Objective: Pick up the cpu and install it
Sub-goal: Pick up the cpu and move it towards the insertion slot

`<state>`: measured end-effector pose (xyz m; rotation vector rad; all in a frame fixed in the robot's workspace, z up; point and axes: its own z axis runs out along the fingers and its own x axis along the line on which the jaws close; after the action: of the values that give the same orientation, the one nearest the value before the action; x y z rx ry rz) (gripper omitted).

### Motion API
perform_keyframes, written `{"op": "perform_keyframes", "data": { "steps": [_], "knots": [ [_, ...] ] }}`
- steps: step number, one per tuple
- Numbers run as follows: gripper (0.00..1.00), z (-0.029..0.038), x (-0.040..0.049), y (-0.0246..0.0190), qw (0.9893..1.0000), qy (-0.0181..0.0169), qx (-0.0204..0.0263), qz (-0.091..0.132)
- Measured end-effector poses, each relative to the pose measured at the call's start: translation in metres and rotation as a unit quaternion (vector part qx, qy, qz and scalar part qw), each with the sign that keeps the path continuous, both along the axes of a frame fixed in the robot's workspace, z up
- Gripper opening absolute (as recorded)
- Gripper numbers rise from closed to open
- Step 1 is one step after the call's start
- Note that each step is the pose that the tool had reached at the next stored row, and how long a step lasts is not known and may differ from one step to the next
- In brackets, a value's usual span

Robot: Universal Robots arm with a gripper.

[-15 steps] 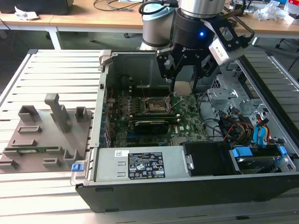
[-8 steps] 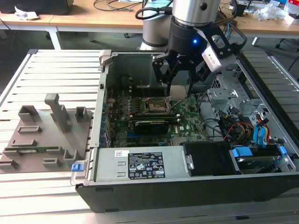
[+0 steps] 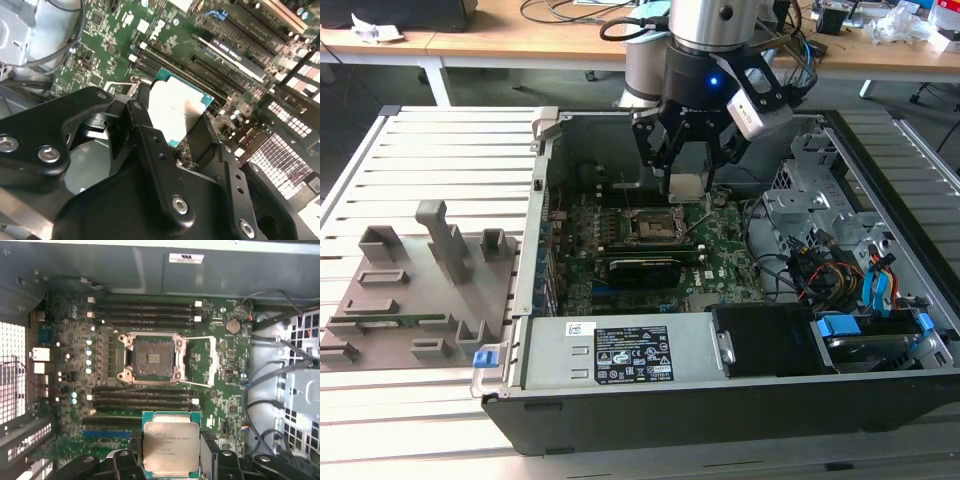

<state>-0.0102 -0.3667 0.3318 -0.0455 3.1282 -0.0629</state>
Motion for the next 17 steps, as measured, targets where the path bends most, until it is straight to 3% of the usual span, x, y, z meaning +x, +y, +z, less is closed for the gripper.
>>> {"op": "perform_keyframes", "data": {
  "steps": [4,10,14,17],
  "knots": [
    [0.55,-0.0041,-0.0047,0.0097,1.0000,0.0000,-0.0001,0.001],
    [0.55,-0.0222,-0.0084,0.0238,1.0000,0.0000,-0.0001,0.001],
    [0.55,-0.0335,-0.0090,0.0372,1.0000,0.0000,-0.0003,0.001],
    [0.55,-0.0355,-0.0091,0.0389,1.0000,0.0000,-0.0004,0.002]
  ]
}}
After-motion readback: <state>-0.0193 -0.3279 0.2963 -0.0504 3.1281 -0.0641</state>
